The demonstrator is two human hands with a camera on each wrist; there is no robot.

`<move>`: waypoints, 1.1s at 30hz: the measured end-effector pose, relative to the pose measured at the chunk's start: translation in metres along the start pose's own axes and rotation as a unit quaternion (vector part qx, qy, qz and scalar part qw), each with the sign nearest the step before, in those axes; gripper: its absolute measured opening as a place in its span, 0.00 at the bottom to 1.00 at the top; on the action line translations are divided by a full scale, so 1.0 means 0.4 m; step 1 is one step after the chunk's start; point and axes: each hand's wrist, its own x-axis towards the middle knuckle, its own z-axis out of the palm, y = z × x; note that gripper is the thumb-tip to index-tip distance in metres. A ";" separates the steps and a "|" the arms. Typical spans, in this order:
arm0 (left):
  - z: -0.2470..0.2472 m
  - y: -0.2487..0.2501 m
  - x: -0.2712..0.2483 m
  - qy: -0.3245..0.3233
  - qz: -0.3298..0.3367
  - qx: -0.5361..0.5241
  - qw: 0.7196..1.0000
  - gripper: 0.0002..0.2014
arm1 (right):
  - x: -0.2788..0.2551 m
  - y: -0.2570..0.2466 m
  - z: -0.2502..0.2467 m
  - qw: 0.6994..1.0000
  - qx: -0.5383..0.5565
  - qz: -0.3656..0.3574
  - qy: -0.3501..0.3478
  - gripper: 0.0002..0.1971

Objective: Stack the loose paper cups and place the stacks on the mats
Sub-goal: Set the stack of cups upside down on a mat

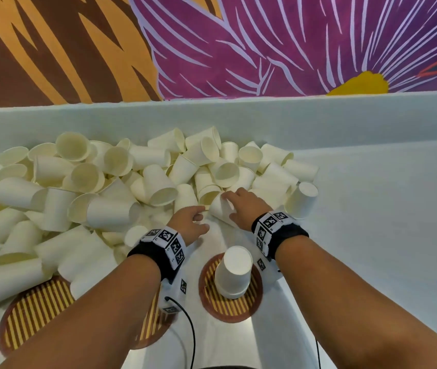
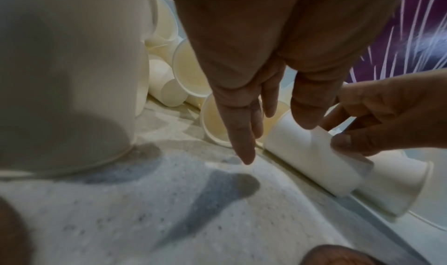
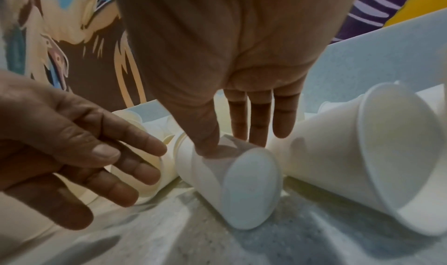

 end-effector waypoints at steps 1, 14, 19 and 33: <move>0.005 -0.001 0.004 0.002 -0.003 0.005 1.000 0.30 | 0.005 0.004 0.002 1.000 -0.004 -0.003 0.002 0.29; 0.023 -0.005 0.032 0.022 -0.023 -0.024 0.999 0.34 | 0.028 0.001 -0.030 0.998 0.036 -0.054 -0.009 0.13; 0.030 0.029 0.027 0.000 -0.013 -0.030 0.999 0.37 | 0.003 0.008 -0.087 0.991 0.131 -0.030 0.012 0.10; 0.021 0.055 -0.001 0.031 -0.029 -0.008 0.999 0.38 | -0.077 0.103 -0.047 0.992 -0.065 0.099 0.037 0.29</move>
